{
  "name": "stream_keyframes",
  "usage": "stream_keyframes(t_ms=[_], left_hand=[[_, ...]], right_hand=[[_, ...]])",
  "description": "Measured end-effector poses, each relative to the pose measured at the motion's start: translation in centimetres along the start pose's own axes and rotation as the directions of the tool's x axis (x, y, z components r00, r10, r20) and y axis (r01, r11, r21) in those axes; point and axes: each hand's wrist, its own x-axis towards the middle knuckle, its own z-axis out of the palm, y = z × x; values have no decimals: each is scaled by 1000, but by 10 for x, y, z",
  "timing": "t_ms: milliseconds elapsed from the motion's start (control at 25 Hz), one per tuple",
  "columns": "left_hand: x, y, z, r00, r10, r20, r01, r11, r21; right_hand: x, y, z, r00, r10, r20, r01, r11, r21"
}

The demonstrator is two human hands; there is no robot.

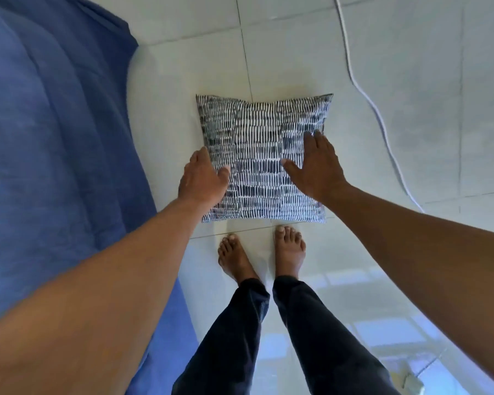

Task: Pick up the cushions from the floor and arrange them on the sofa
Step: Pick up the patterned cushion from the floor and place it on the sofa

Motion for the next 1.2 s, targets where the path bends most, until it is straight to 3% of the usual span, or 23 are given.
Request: stream_keyframes(t_ms=[280,360,480,600,720,1200], left_hand=[[104,-42,74,999,-38,17,41,978,-202],[116,-48,81,995,-97,15,96,942,-322],[125,-41,77,967,-251,42,231,797,-558],[112,-19,54,944,-280,177,321,638,-700],[78,3,22,960,-246,135,261,607,-751],[-165,46,-189,982,-188,-28,44,369,-928]], right_hand=[[75,57,75,1000,-19,-23,20,998,56],[91,71,87,997,65,-39,-55,976,209],[101,77,86,966,257,-26,-195,791,580],[99,58,57,960,264,93,-244,628,739],[78,33,22,940,319,123,-289,550,783],[-121,-123,-214,994,103,-42,-19,533,846]])
